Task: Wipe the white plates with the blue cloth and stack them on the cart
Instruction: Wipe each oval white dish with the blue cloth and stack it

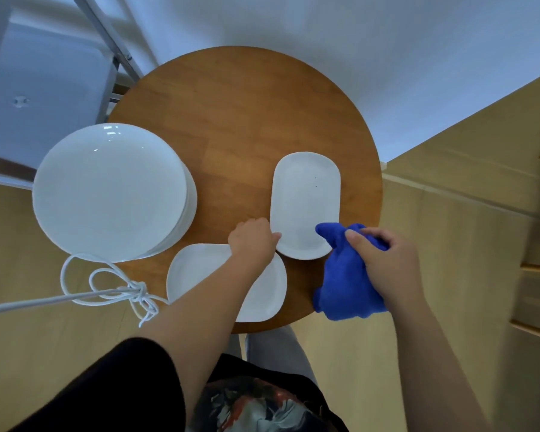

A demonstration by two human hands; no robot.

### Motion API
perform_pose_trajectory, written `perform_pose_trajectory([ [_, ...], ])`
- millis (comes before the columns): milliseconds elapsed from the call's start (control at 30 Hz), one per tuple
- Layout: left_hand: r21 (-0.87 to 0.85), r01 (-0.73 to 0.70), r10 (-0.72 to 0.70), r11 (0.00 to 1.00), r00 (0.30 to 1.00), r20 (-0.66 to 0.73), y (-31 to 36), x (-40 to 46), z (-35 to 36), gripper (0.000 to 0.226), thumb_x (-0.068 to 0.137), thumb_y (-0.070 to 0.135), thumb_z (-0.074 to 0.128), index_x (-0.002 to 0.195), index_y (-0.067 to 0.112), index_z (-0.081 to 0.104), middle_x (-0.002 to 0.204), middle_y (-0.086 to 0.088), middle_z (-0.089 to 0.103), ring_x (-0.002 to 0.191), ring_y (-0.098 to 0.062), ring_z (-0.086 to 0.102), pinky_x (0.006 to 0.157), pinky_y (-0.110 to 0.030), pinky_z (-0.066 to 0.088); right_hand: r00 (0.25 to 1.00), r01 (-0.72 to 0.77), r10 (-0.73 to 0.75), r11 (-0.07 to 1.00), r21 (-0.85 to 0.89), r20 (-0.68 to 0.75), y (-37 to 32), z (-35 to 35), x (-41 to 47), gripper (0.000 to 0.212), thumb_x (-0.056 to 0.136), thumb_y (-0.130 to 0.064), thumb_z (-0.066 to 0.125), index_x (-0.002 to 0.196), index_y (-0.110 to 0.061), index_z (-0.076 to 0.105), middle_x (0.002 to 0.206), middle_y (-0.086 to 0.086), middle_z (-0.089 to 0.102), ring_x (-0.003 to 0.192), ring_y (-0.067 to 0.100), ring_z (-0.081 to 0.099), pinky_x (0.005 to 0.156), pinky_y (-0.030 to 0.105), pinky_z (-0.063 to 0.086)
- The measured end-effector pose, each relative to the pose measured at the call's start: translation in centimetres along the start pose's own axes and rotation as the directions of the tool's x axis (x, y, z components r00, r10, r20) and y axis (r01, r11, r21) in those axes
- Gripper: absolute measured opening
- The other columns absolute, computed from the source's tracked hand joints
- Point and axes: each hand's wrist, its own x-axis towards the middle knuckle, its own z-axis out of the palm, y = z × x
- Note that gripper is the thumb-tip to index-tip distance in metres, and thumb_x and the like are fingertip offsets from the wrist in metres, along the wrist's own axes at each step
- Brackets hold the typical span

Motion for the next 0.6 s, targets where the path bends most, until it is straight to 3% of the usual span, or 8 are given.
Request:
perform_pose_trajectory([
  [300, -0.131, 0.055, -0.050, 0.990, 0.998, 0.044, 0.2, 1.1, 0.2, 0.015, 0.098, 0.032, 0.046, 0.094, 0.019, 0.053, 0.086, 0.002, 0.053, 0.077, -0.017, 0.053, 0.066, -0.027, 0.043, 0.998, 0.045, -0.045, 0.999, 0.005, -0.042, 0.6, 0.3, 2.3, 0.019, 0.085, -0.032, 0.068, 0.099, -0.020, 0.066, 0.092, -0.010, 0.067, 0.087, 0.007, 0.063, 0.077, 0.025, 0.050],
  [600, -0.310, 0.002, -0.009, 0.951, 1.000, -0.020, -0.4, 1.0, 0.0, 0.013, 0.099, 0.030, 0.045, 0.091, 0.020, 0.046, 0.082, 0.005, 0.048, 0.063, -0.010, 0.047, 0.060, -0.019, 0.038, 0.999, 0.046, -0.046, 0.999, 0.003, -0.008, 1.0, 0.2, 2.9, 0.016, 0.085, -0.031, 0.067, 0.098, -0.022, 0.065, 0.090, -0.016, 0.063, 0.086, 0.003, 0.060, 0.072, 0.018, 0.047],
])
